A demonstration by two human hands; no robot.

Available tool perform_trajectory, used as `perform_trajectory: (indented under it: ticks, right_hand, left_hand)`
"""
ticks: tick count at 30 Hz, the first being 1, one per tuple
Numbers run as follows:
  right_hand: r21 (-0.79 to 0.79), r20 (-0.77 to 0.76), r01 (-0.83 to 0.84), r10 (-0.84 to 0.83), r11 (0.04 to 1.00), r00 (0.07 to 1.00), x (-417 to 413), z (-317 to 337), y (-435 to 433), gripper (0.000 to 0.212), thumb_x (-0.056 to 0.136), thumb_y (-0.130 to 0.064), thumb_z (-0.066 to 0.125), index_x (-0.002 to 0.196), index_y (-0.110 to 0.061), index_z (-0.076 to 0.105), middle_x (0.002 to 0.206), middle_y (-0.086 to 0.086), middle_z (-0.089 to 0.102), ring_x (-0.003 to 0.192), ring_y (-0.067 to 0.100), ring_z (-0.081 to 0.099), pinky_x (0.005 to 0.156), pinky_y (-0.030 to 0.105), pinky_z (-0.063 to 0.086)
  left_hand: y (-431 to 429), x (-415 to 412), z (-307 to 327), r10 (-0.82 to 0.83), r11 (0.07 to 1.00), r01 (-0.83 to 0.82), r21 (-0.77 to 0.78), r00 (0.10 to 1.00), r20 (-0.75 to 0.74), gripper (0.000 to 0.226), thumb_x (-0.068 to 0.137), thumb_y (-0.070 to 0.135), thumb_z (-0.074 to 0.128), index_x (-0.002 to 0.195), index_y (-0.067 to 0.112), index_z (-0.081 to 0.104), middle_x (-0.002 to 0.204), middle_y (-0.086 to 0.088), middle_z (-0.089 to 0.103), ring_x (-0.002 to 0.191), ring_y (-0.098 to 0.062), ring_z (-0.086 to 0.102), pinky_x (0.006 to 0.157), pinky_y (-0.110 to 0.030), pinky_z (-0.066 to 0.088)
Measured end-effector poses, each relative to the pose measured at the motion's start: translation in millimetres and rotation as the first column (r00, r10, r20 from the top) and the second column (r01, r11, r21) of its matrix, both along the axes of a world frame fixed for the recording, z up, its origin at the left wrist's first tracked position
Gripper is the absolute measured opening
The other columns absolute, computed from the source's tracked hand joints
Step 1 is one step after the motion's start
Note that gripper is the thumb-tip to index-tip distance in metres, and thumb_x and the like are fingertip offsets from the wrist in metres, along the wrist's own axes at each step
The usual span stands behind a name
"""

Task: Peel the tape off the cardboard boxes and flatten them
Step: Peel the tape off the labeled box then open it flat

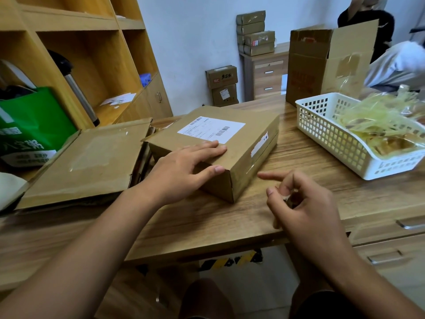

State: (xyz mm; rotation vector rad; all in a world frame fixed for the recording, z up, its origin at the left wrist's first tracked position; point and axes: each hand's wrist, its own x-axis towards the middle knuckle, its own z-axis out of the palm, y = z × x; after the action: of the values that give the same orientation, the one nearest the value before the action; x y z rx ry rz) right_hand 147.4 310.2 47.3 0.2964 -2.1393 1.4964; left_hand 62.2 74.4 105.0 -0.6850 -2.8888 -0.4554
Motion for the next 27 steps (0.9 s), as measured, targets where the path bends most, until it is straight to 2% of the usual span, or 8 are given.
perform_trajectory:
  ticks: [4, 6, 11, 14, 16, 19, 22, 27]
  right_hand:
    - [0.062, -0.018, -0.060, 0.061, 0.996, 0.998, 14.2, -8.0, -17.0, 0.036, 0.087, -0.012, 0.070, 0.071, -0.028, 0.043, 0.106, -0.020, 0.073, 0.079, 0.003, 0.071, 0.056, 0.022, 0.050]
    - [0.048, -0.021, -0.068, 0.069, 0.997, 0.997, 18.3, -14.1, -24.8, 0.036, 0.089, -0.011, 0.071, 0.072, -0.027, 0.043, 0.107, -0.018, 0.073, 0.090, -0.002, 0.070, 0.062, 0.020, 0.052]
    - [0.128, -0.065, -0.153, 0.162, 0.980, 0.985, 31.3, -22.7, -43.1, 0.027, 0.089, -0.021, 0.063, 0.079, -0.029, 0.039, 0.104, -0.019, 0.074, 0.067, -0.012, 0.059, 0.058, 0.006, 0.039]
    - [0.087, -0.019, -0.125, 0.127, 0.988, 0.992, 28.1, -20.5, -38.6, 0.030, 0.090, -0.017, 0.067, 0.092, -0.037, 0.044, 0.098, -0.022, 0.073, 0.056, 0.003, 0.059, 0.052, 0.020, 0.046]
    - [0.073, 0.025, -0.085, 0.083, 0.994, 0.996, 20.8, -15.8, -28.0, 0.042, 0.088, -0.019, 0.070, 0.111, -0.044, 0.046, 0.093, -0.017, 0.070, 0.060, 0.009, 0.063, 0.055, 0.029, 0.052]
    - [0.185, 0.095, -0.059, 0.042, 0.981, 0.995, 10.0, -9.2, -12.0, 0.055, 0.082, -0.043, 0.070, 0.131, -0.049, 0.046, 0.090, -0.015, 0.065, 0.072, 0.004, 0.062, 0.060, 0.025, 0.049]
    - [0.315, 0.093, 0.009, -0.040, 0.949, 0.995, -0.4, -5.6, -2.2, 0.051, 0.078, -0.056, 0.066, 0.127, -0.045, 0.058, 0.090, -0.019, 0.057, 0.078, -0.003, 0.056, 0.063, 0.024, 0.046]
    - [0.403, 0.090, 0.071, -0.117, 0.913, 0.989, -11.9, -0.9, -1.0, 0.036, 0.082, -0.052, 0.063, 0.116, -0.042, 0.069, 0.088, -0.016, 0.053, 0.079, 0.001, 0.055, 0.064, 0.035, 0.053]
  left_hand:
    - [9.2, 1.3, -4.1, 0.033, 0.999, -0.033, 0.008, 0.997, -0.072, 0.055, 0.088, 0.077, 0.041, 0.141, 0.061, 0.043, 0.149, 0.040, 0.035, 0.142, 0.014, 0.025, 0.108, -0.025, 0.031]
    - [11.9, 2.7, -4.6, 0.044, 0.999, -0.043, 0.011, 0.995, -0.087, 0.053, 0.089, 0.077, 0.043, 0.139, 0.062, 0.044, 0.148, 0.041, 0.036, 0.142, 0.015, 0.026, 0.105, -0.025, 0.033]
    - [17.8, 3.5, -4.9, 0.092, 0.996, -0.093, -0.003, 0.988, -0.123, 0.057, 0.086, 0.083, 0.037, 0.139, 0.062, 0.043, 0.149, 0.039, 0.038, 0.141, 0.010, 0.032, 0.106, -0.034, 0.043]
    - [23.9, 4.8, -5.7, 0.138, 0.990, -0.141, -0.013, 0.980, -0.142, 0.060, 0.084, 0.085, 0.036, 0.138, 0.061, 0.046, 0.148, 0.037, 0.040, 0.139, 0.005, 0.039, 0.102, -0.034, 0.046]
    - [24.3, 3.8, -3.2, 0.141, 0.989, -0.146, -0.030, 0.981, -0.131, 0.056, 0.086, 0.080, 0.041, 0.137, 0.060, 0.048, 0.148, 0.036, 0.041, 0.138, 0.002, 0.041, 0.095, -0.029, 0.042]
    - [12.1, -4.2, 3.8, 0.063, 0.998, -0.064, -0.021, 0.997, -0.050, 0.048, 0.091, 0.068, 0.048, 0.138, 0.058, 0.048, 0.149, 0.035, 0.041, 0.139, 0.003, 0.038, 0.098, -0.028, 0.040]
    - [-4.9, -9.4, 6.9, -0.025, 1.000, 0.024, 0.013, 0.998, 0.059, 0.047, 0.095, 0.056, 0.053, 0.142, 0.056, 0.046, 0.152, 0.031, 0.038, 0.144, 0.006, 0.029, 0.118, -0.039, 0.032]
    - [-8.4, -6.3, 1.2, -0.028, 0.999, 0.026, 0.031, 0.998, 0.060, 0.047, 0.100, 0.045, 0.052, 0.144, 0.057, 0.041, 0.157, 0.029, 0.031, 0.148, 0.006, 0.019, 0.124, -0.039, 0.021]
